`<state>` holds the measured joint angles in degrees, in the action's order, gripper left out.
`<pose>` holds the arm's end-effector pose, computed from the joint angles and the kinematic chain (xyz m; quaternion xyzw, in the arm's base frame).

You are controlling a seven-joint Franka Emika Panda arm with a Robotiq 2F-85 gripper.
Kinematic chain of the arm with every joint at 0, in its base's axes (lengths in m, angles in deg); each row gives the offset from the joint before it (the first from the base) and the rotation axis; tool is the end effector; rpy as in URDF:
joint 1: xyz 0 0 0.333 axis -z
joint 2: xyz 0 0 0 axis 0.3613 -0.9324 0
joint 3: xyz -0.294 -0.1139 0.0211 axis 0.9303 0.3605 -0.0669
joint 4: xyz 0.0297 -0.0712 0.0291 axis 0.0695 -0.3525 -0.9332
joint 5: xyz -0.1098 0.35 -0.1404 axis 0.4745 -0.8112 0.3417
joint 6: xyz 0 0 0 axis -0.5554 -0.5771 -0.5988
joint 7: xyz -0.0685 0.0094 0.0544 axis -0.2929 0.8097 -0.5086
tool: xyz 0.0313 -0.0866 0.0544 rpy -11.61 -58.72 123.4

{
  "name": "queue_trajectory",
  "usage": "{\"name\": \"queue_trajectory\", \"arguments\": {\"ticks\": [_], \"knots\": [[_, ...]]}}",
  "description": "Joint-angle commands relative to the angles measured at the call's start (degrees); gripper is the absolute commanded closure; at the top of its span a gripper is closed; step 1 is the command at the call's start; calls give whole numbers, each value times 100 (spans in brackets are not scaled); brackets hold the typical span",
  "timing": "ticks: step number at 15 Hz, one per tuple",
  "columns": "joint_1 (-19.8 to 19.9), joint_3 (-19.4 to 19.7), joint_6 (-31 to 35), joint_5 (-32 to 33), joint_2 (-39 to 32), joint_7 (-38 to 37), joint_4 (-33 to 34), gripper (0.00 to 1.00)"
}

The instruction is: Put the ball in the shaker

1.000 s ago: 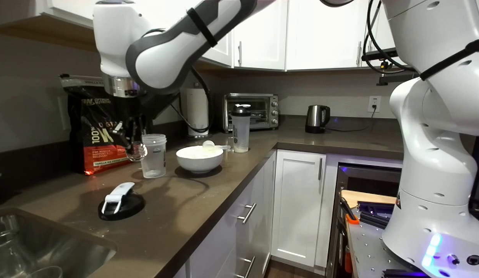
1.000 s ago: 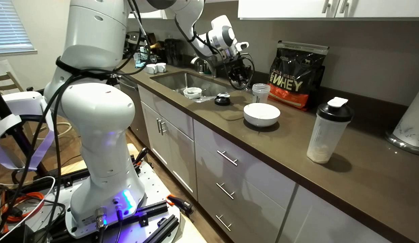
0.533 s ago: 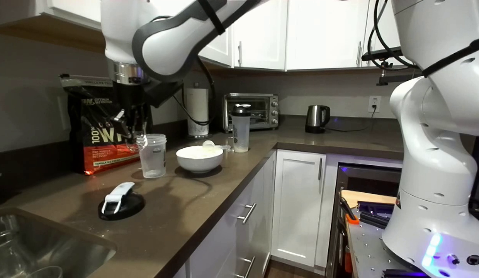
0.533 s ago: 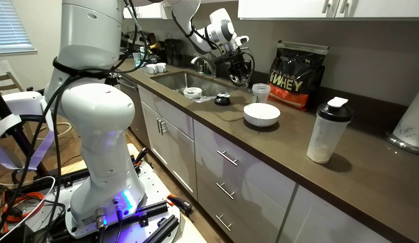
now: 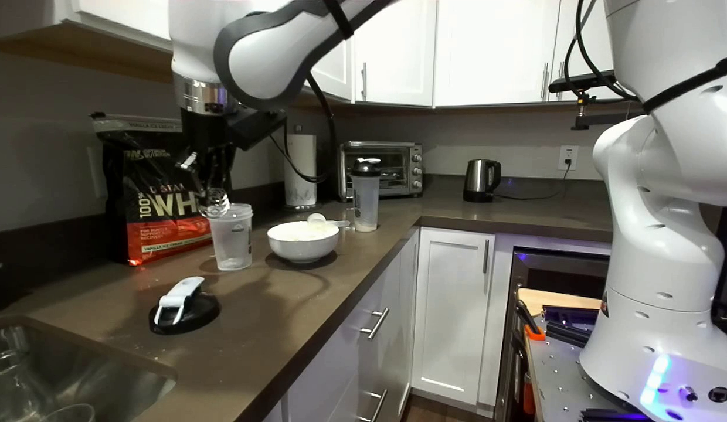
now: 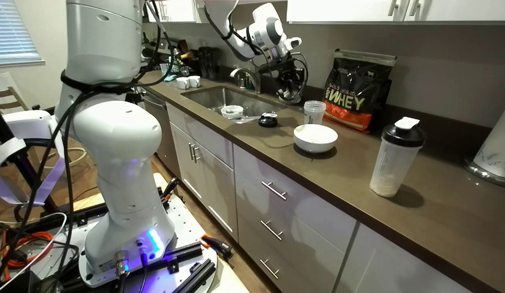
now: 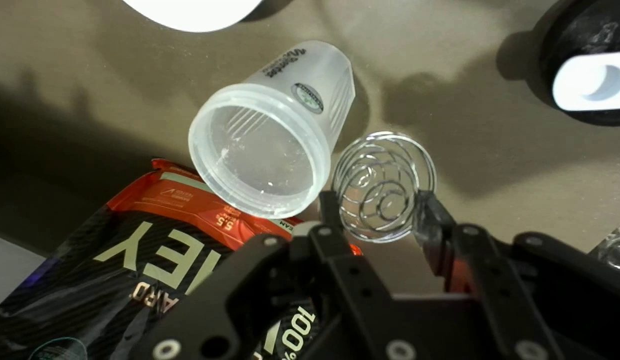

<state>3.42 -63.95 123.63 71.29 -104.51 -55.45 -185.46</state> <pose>0.6486 0.1451 0.4041 0.9642 0.1063 0.1879 0.1540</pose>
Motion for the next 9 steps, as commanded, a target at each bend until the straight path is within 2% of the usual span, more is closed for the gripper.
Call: {"name": "queue_trajectory", "arguments": {"ticks": [1,9], "knots": [[213,-125,171,133,237,-192,-230,69],[408,-51,352,169,131,-291,-83,65]]}}
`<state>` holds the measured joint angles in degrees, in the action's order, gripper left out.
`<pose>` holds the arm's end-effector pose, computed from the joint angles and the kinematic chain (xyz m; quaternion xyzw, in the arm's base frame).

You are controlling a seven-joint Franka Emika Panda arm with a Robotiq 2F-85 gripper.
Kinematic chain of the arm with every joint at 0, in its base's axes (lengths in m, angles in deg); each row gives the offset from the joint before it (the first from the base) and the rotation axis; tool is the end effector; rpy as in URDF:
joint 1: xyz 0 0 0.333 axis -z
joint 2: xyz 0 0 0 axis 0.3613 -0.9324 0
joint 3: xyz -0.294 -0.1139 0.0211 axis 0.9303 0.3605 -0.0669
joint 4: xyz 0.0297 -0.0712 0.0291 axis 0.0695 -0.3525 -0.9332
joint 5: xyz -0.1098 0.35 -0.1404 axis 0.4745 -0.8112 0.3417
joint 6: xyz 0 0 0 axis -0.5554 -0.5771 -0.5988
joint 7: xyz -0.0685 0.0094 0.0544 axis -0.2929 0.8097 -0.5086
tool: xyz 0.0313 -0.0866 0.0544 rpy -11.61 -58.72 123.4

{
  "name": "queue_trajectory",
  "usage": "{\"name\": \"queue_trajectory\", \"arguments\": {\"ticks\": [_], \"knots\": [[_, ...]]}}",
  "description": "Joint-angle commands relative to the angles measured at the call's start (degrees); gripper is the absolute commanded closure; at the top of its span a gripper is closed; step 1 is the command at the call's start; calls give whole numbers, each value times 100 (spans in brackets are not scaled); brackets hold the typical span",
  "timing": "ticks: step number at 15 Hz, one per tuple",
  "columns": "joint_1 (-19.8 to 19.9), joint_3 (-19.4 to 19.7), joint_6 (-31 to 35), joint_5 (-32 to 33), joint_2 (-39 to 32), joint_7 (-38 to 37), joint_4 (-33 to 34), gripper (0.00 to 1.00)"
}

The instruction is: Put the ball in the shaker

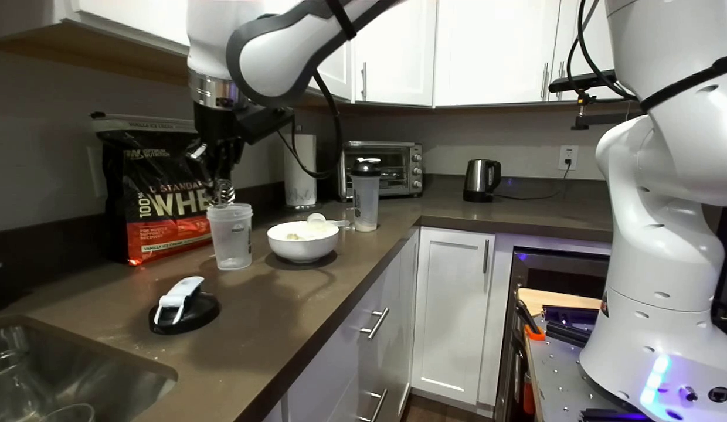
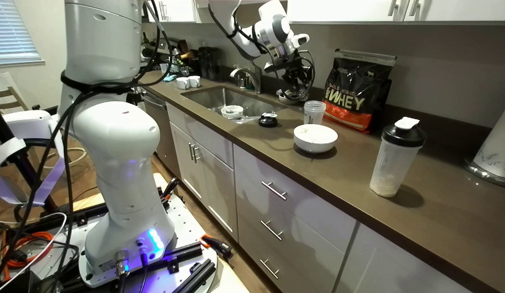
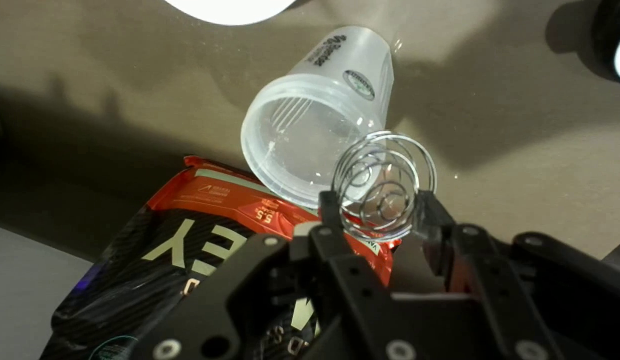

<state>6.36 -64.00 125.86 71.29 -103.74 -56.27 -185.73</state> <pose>0.6553 0.1147 0.4147 0.9639 0.0780 0.2064 0.1487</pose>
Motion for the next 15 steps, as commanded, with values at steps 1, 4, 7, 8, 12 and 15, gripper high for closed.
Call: {"name": "queue_trajectory", "arguments": {"ticks": [1,4,7,8,12,15], "knots": [[131,-42,134,170,43,-226,-46,65],[142,2,150,243,-6,-310,-10,65],[153,50,158,276,-112,-405,90,65],[164,72,134,282,-220,-401,229,65],[201,141,112,268,-426,-420,474,37],[183,204,102,255,-541,-422,598,15]]}}
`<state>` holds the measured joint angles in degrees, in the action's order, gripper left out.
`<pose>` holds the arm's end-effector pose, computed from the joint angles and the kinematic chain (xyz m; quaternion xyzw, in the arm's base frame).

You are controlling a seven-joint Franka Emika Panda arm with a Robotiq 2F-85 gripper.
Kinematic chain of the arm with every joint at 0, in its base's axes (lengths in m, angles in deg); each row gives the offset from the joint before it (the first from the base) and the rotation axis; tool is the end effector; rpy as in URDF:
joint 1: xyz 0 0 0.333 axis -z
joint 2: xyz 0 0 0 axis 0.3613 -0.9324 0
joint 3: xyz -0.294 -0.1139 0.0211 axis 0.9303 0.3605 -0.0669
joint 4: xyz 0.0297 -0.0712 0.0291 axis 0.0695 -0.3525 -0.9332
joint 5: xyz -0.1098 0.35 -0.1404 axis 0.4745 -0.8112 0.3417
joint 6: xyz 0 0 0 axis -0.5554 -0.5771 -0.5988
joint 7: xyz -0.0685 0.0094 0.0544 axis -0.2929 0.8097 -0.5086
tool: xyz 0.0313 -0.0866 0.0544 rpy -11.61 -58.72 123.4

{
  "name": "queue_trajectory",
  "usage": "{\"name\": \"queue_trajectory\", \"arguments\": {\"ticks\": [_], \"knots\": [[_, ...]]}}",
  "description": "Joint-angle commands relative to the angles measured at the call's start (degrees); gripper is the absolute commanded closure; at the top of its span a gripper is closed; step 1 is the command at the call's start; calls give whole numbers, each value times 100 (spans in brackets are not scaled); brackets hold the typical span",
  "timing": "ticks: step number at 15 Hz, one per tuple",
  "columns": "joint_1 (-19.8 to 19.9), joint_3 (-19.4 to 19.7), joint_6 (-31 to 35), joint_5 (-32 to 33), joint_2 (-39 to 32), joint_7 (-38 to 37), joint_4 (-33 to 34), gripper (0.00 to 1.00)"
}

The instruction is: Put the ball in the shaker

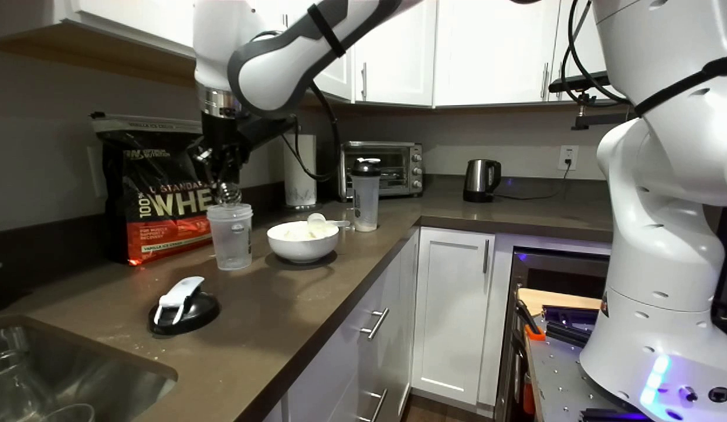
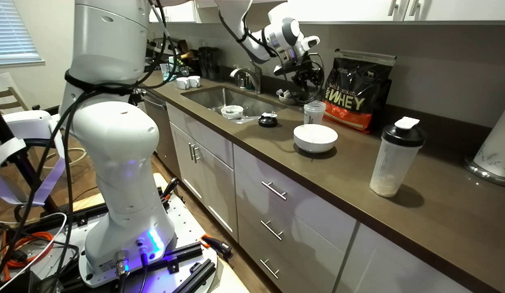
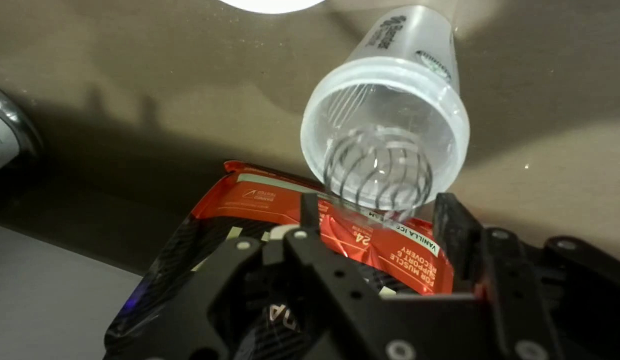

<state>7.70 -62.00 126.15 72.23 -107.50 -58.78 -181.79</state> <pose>0.6788 0.0827 0.4058 0.9628 0.0382 0.2119 0.1634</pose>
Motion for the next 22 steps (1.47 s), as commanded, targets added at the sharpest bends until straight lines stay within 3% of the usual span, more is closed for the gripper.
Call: {"name": "queue_trajectory", "arguments": {"ticks": [1,2,4,15,22], "knots": [[43,16,66,154,-186,-165,226,9],[43,16,63,130,-197,-145,240,2],[60,-21,39,37,-183,-69,228,0],[156,-389,253,-345,612,276,-591,0],[473,-860,11,-1492,1341,1355,-1291,0]]}}
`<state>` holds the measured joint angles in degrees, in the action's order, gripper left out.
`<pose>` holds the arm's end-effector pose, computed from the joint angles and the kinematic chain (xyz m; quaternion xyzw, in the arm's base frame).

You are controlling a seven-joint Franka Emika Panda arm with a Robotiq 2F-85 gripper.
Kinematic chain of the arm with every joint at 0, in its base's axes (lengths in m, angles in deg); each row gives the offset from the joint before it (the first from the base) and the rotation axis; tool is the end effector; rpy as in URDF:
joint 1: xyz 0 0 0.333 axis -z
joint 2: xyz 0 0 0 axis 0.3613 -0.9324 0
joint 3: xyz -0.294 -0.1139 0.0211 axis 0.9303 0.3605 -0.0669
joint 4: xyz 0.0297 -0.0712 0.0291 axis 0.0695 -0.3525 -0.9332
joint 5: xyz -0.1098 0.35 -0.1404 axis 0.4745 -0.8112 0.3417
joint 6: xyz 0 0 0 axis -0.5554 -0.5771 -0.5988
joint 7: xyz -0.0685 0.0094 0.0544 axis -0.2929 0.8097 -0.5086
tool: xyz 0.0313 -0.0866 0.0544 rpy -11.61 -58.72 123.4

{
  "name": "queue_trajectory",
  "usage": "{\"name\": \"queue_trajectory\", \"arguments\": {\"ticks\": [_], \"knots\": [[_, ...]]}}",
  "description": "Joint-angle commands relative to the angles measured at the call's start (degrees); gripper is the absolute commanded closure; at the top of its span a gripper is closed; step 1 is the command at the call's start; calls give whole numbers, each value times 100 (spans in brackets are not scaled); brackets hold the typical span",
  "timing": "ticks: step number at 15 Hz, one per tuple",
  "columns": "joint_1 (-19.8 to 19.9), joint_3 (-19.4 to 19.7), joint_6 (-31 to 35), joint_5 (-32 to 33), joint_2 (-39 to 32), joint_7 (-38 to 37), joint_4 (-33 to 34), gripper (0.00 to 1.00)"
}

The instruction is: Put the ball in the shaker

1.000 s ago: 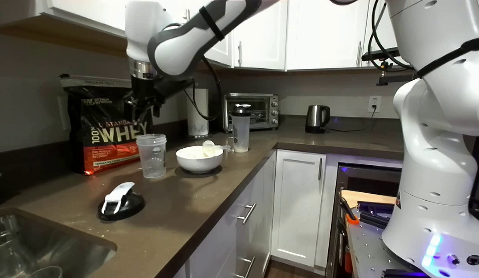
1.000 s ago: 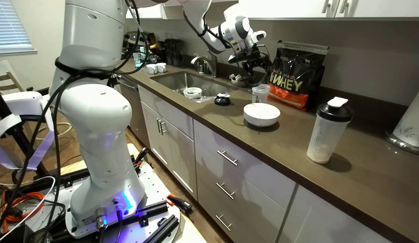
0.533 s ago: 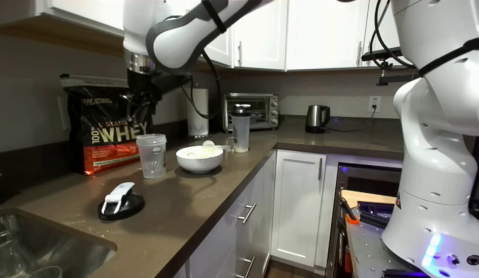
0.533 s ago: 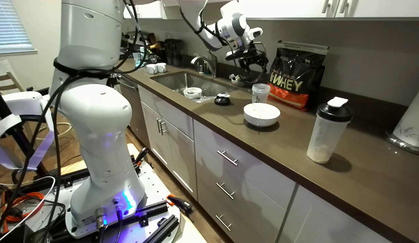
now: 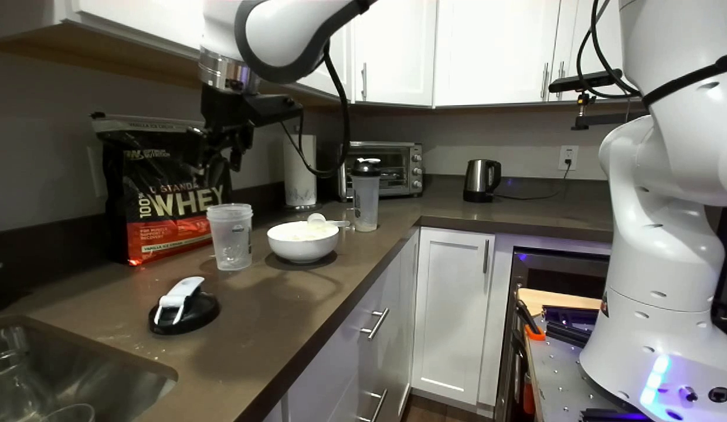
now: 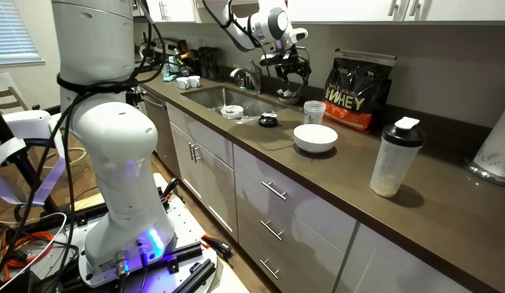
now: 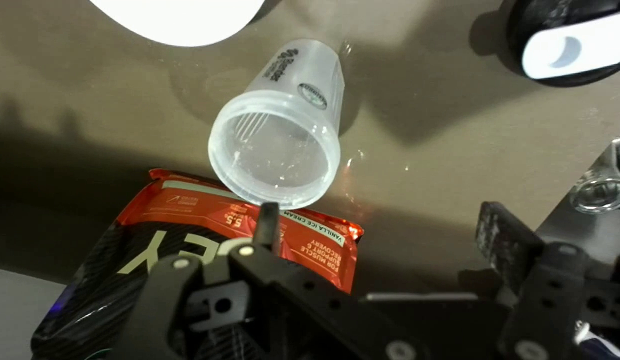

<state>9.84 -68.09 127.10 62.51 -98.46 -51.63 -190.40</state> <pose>0.6323 0.1145 0.4364 0.9725 0.0702 0.2052 0.0846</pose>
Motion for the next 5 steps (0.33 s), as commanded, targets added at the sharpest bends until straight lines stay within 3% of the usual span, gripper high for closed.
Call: {"name": "queue_trajectory", "arguments": {"ticks": [1,5], "knots": [[304,-308,-158,-711,520,839,-491,0],[392,-396,-507,-1039,783,1251,-639,0]]}}
